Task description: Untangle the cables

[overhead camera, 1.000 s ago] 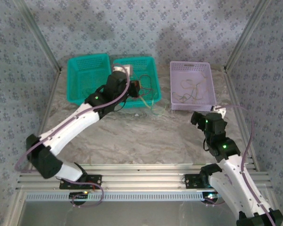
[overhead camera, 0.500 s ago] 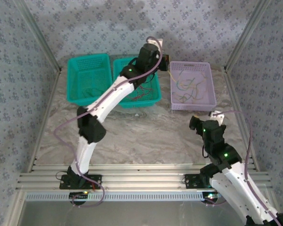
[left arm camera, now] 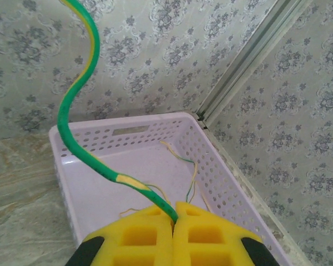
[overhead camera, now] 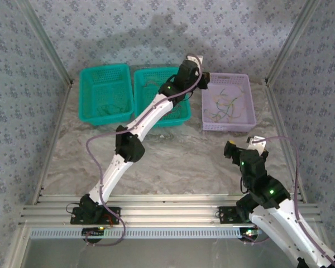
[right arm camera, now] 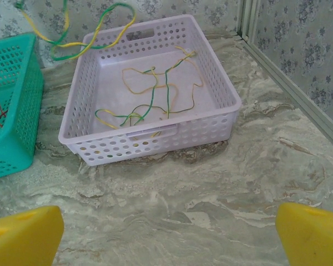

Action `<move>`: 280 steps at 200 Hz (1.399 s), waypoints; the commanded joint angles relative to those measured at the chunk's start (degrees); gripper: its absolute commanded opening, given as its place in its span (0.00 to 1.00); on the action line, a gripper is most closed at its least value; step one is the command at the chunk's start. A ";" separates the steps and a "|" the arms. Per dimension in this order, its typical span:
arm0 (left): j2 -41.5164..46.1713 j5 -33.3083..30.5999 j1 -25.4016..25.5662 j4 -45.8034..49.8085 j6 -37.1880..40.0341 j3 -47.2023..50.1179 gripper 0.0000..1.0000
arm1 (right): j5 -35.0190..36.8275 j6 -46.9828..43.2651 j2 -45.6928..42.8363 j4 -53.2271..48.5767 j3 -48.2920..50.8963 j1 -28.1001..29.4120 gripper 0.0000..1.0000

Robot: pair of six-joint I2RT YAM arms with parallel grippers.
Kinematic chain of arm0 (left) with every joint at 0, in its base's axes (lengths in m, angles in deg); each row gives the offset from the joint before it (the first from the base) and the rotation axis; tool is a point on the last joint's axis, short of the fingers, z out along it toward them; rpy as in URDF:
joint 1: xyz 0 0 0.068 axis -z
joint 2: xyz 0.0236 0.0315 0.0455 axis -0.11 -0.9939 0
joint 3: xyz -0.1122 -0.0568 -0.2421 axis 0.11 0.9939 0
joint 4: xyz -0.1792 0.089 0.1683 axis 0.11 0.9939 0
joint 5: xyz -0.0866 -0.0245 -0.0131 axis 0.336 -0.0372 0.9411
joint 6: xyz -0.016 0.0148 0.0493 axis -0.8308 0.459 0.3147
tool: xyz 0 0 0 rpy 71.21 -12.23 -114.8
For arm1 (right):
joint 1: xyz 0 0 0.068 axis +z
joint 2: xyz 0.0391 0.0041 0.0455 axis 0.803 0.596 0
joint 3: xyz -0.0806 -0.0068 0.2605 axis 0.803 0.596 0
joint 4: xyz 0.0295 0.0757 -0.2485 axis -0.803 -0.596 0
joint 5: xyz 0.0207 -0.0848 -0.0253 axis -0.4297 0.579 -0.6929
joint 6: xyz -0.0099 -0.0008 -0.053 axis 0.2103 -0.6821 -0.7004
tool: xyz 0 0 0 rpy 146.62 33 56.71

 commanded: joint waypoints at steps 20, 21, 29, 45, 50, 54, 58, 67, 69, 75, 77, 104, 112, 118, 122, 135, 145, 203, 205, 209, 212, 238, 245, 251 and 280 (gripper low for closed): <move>-5.20 -2.33 3.98 -8.19 2.66 -1.95 0.00 | 3.39 1.90 -2.19 -2.07 -0.42 2.73 1.00; -5.29 -2.48 4.02 -8.23 2.70 -1.92 0.00 | 3.39 1.90 -2.19 -2.07 -0.42 2.73 1.00; -6.00 -3.53 4.39 -8.64 2.94 -1.58 0.00 | 3.37 1.98 -2.71 -2.38 -0.59 3.18 1.00; -7.50 -4.85 4.74 -9.61 3.17 -1.10 0.00 | 3.13 2.14 -3.83 -3.11 -1.17 3.97 1.00; -8.04 -5.05 4.81 -9.87 3.25 -1.05 0.00 | 3.02 2.14 -4.18 -3.28 -1.37 4.19 1.00; -8.37 -5.37 4.96 -10.08 3.35 -1.08 0.00 | 2.94 2.08 -4.47 -3.46 -1.55 4.48 1.00; -8.65 -5.77 5.05 -10.38 3.45 -0.94 0.00 | 2.85 2.12 -4.75 -3.45 -1.73 4.61 1.00; -9.14 -6.69 5.36 -11.17 3.81 -0.55 0.00 | 2.77 2.12 -5.20 -3.48 -2.14 4.98 1.00; -9.27 -6.81 5.46 -11.46 3.94 -0.44 0.00 | 2.76 2.07 -5.35 -3.49 -2.24 5.12 1.00; -9.55 -7.25 5.68 -12.09 4.34 -0.19 0.00 | 2.79 2.13 -5.55 -3.49 -2.52 5.24 1.00; -9.65 -7.44 5.76 -12.28 4.51 -0.08 0.00 | 2.76 2.08 -5.59 -4.19 -2.60 5.32 1.00; -11.08 -8.67 6.30 -13.89 4.86 0.87 0.00 | 2.25 1.62 -5.78 -4.80 -3.50 5.95 1.00; -11.44 -9.25 6.35 -14.03 5.31 1.15 0.00 | 2.04 1.44 -5.78 -4.78 -3.67 6.05 1.00; -11.70 -9.64 6.36 -14.14 5.46 1.41 0.00 | 1.74 1.33 -5.80 -4.78 -3.77 6.13 1.00; -11.92 -9.87 6.41 -14.16 5.60 1.60 0.00 | 1.62 1.27 -5.78 -4.81 -3.83 6.24 1.00; -12.29 -10.28 6.31 -14.29 5.74 2.29 0.00 | 1.49 1.30 -5.78 -5.10 -4.04 6.39 1.00; -12.48 -10.52 6.26 -14.47 5.66 2.78 0.00 | 1.29 1.44 -5.78 -5.33 -4.13 6.48 1.00; -13.61 -8.79 6.59 -14.62 5.21 3.95 0.05 | 1.18 1.22 -5.78 -5.51 -4.30 6.75 1.00; -13.57 -8.77 6.58 -14.61 5.21 3.96 0.05 | 1.17 1.19 -5.78 -5.45 -4.26 6.75 1.00; -13.62 -8.71 6.53 -14.60 5.14 3.92 0.06 | 1.21 1.12 -5.78 -5.43 -4.25 6.75 1.00; -13.62 -8.64 6.52 -14.60 5.12 3.91 0.07 | 1.24 1.07 -5.78 -5.40 -4.30 6.75 1.00; -13.21 -7.92 6.61 -14.69 4.94 3.47 0.17 | 1.26 1.04 -5.78 -5.34 -4.30 6.75 1.00; -13.01 -7.75 6.56 -14.82 4.99 3.38 0.20 | 1.30 1.09 -5.73 -5.34 -4.23 6.81 1.00; -12.77 -7.65 6.54 -14.87 5.10 3.23 0.24 | 1.33 1.06 -5.76 -5.34 -4.21 6.84 1.00; -11.91 -7.19 6.57 -14.95 5.47 3.11 0.39 | 1.10 1.37 -5.71 -5.60 -4.30 6.92 1.00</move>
